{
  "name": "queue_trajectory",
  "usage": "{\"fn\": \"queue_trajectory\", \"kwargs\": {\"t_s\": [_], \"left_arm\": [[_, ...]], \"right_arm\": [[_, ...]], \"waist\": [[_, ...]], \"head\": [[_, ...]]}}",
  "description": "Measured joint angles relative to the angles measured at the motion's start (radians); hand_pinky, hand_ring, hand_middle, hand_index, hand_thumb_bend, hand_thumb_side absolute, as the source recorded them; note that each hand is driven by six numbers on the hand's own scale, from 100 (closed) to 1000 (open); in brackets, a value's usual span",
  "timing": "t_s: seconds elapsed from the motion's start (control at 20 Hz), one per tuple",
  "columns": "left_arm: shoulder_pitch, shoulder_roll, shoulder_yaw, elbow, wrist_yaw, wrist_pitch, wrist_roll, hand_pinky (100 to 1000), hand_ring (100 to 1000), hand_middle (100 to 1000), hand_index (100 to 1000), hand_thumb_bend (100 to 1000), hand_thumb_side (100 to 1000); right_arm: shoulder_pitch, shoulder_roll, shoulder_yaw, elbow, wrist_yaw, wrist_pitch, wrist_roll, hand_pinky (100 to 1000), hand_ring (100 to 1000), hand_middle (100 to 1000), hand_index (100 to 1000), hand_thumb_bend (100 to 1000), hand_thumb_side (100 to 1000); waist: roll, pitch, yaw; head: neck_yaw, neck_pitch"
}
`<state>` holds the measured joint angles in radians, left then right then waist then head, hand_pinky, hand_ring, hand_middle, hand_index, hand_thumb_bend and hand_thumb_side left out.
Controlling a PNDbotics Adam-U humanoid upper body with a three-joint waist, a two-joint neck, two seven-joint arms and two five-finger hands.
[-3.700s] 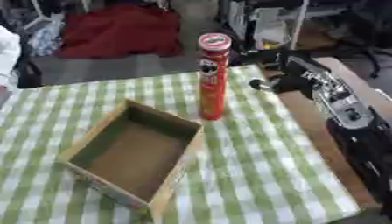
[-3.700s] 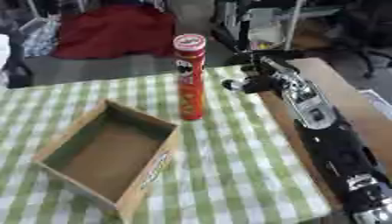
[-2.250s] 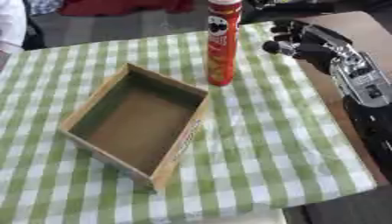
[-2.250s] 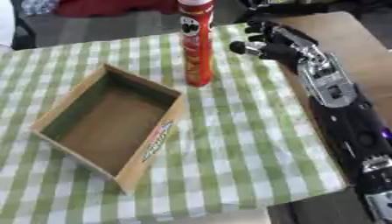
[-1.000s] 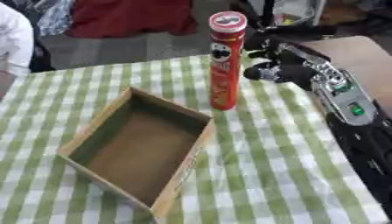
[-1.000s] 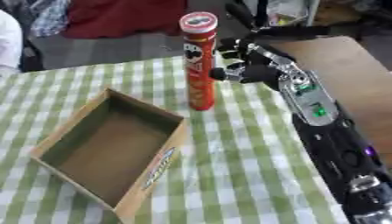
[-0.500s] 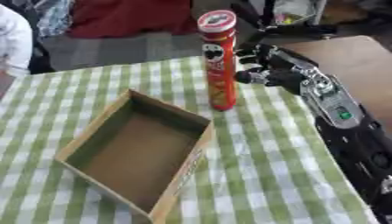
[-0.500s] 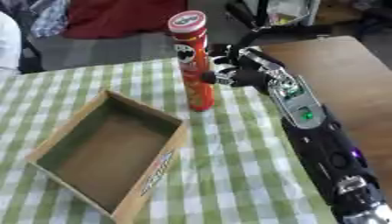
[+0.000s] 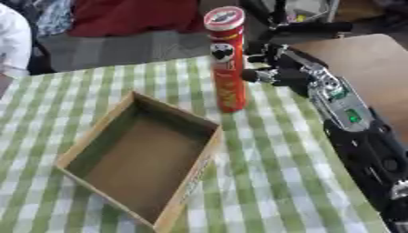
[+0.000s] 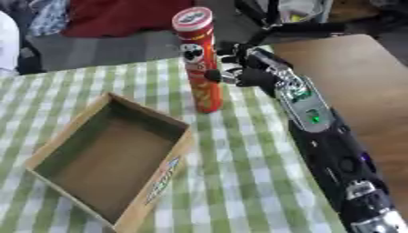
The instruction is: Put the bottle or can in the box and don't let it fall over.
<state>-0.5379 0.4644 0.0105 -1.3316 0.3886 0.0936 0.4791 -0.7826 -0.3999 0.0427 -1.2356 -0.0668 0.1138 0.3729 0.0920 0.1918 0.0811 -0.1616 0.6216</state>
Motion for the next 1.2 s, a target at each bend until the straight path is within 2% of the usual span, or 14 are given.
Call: {"fn": "queue_trajectory", "kwargs": {"t_s": [0.45,1.2], "left_arm": [[0.000,0.000,0.000,-0.001,0.000,0.001,-0.009,854,829,769,785,676,690],[-0.017,-0.008,0.000,-0.013,-0.001,0.005,-0.018,856,829,770,783,668,693]], "right_arm": [[-0.028,-0.003,-0.012,0.017,0.012,0.003,-0.036,906,984,908,977,719,368],[-0.073,-0.017,-0.024,0.055,0.050,-0.004,-0.070,918,987,905,974,729,379]], "waist": [[0.008,0.016,0.007],[0.013,0.062,0.031]], "head": [[-0.015,-0.019],[-0.027,-0.064]]}}
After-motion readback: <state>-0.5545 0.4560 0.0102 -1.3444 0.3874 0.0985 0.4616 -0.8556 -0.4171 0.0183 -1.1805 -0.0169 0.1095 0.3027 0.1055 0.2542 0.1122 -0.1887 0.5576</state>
